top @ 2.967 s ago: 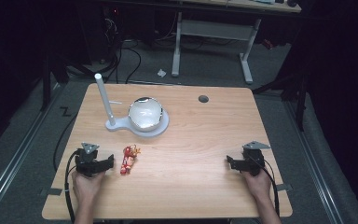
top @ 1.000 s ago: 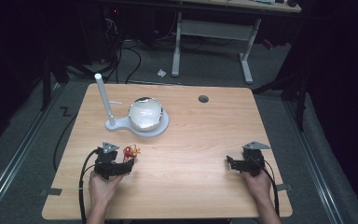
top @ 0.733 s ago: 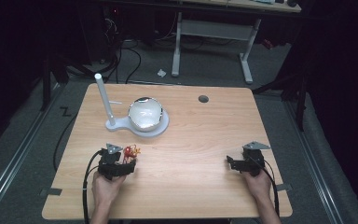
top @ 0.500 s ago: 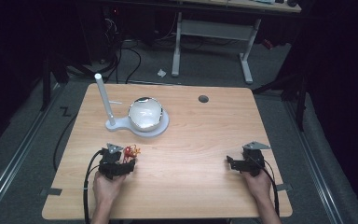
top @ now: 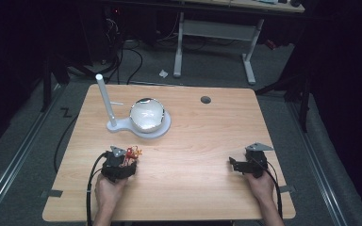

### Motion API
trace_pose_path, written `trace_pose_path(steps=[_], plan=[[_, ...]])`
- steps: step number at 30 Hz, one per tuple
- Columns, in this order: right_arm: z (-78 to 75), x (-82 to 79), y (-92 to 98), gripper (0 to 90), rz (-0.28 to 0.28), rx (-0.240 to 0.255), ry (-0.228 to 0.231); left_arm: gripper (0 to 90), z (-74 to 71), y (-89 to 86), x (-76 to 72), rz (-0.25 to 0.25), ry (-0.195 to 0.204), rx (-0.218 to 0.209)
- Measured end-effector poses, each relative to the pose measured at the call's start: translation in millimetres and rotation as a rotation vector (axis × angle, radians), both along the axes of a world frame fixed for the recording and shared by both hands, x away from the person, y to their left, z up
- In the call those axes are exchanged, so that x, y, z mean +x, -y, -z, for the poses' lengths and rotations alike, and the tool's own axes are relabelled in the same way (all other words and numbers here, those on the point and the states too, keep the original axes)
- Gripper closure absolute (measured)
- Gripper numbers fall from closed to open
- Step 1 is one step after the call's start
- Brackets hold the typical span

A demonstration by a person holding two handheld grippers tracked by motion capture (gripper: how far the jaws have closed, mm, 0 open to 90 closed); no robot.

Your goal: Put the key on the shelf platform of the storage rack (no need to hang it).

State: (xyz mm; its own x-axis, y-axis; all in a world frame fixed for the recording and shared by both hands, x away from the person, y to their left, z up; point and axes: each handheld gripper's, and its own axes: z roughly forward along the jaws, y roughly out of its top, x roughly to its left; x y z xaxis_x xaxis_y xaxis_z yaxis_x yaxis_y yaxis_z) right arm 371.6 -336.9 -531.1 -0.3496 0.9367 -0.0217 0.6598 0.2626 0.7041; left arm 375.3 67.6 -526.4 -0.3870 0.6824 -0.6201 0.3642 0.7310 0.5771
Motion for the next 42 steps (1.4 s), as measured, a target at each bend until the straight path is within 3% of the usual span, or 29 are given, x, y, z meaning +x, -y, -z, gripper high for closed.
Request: trace_pose_path(steps=[9,12,13,15,22,30,39,42], plan=[[0.0,-0.1,0.0,15.2,0.0,0.0,0.0,55.2,-0.5,0.9,-1.9,0.025,0.009,0.0],[0.0,-0.2,0.0,15.2,0.001,0.0,0.0,60.8,-5.5,-0.9,-4.3,0.014,0.038,-0.022],[0.0,-0.2,0.0,15.2,0.001,0.0,0.0,60.8,-6.7,-1.3,-3.7,0.004,0.019,-0.035],[0.0,-0.2,-0.1,15.2,0.001,0.001,0.0,61.1,-6.8,-4.4,-3.8,0.006,0.025,-0.052],[0.0,-0.2,0.0,15.2,0.001,0.001,0.0,61.6,-9.0,-1.9,-5.1,0.009,0.038,-0.051],[0.0,-0.2,0.0,15.2,0.0,0.001,0.0,61.7,-28.6,3.1,-11.1,0.047,0.089,-0.049],[0.0,-0.3,0.0,15.2,0.0,0.0,-0.001,61.9,-55.6,3.3,-19.2,0.064,0.145,-0.085],[0.1,-0.3,0.0,15.2,0.001,0.0,0.001,62.0,-71.6,4.1,-23.3,0.078,0.172,-0.106]])
